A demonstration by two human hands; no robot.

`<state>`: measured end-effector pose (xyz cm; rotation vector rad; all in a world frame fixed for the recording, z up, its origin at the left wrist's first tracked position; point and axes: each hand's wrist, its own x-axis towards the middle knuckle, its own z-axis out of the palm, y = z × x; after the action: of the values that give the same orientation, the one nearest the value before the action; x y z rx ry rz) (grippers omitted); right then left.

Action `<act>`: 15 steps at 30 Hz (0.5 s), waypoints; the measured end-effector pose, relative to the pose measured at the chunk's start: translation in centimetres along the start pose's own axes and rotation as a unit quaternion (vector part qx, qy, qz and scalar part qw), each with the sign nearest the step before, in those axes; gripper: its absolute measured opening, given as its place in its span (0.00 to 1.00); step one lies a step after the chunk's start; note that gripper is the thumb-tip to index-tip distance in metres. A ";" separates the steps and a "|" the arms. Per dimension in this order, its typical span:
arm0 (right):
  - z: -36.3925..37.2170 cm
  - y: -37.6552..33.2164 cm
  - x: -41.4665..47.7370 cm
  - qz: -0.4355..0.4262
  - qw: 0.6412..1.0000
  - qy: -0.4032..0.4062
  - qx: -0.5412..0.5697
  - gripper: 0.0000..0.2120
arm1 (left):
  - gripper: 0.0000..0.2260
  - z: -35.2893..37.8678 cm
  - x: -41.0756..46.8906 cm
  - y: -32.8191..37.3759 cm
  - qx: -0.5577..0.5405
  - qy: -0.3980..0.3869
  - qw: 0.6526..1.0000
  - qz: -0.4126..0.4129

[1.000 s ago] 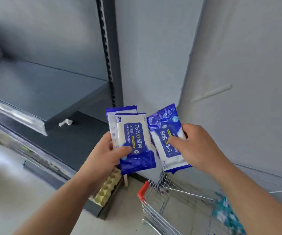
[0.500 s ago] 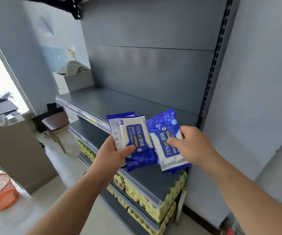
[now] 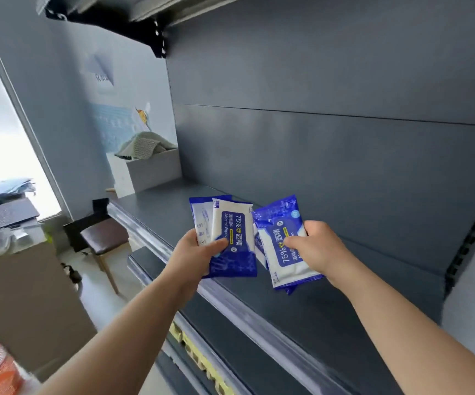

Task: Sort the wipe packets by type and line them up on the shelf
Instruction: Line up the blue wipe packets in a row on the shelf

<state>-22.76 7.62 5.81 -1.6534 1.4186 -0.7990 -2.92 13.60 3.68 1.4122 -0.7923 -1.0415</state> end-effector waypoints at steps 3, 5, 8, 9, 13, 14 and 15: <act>2.0 -0.4 5.7 0.017 1.000 -0.003 0.023 0.03 | 0.11 -0.9 5.5 0.7 0.000 0.006 1.000 -0.001; 3.5 -0.3 9.2 0.031 0.999 0.001 0.035 0.02 | 0.12 -1.4 9.0 0.7 -0.006 0.003 1.000 -0.008; 5.5 0.0 13.5 0.053 0.998 0.005 0.045 0.05 | 0.14 -2.1 13.9 0.5 -0.009 -0.002 1.000 -0.020; 6.1 0.1 14.7 0.064 0.997 0.010 0.047 0.06 | 0.13 -2.4 15.4 0.4 -0.007 -0.006 1.000 -0.022; 8.6 1.2 19.0 0.103 0.993 0.027 0.051 0.13 | 0.11 -3.0 21.2 0.1 -0.010 -0.038 0.999 -0.036; 9.2 1.4 20.0 0.110 0.992 0.030 0.058 0.16 | 0.11 -3.1 22.6 0.1 -0.010 -0.051 0.998 -0.041; 9.8 1.8 21.1 0.118 0.990 0.033 0.063 0.18 | 0.12 -3.3 23.9 0.0 -0.009 -0.062 0.997 -0.046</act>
<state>-11.53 -11.59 -1.20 -1.3453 1.5440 -0.7959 9.18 -6.97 -0.01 1.3884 -0.8121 -1.2143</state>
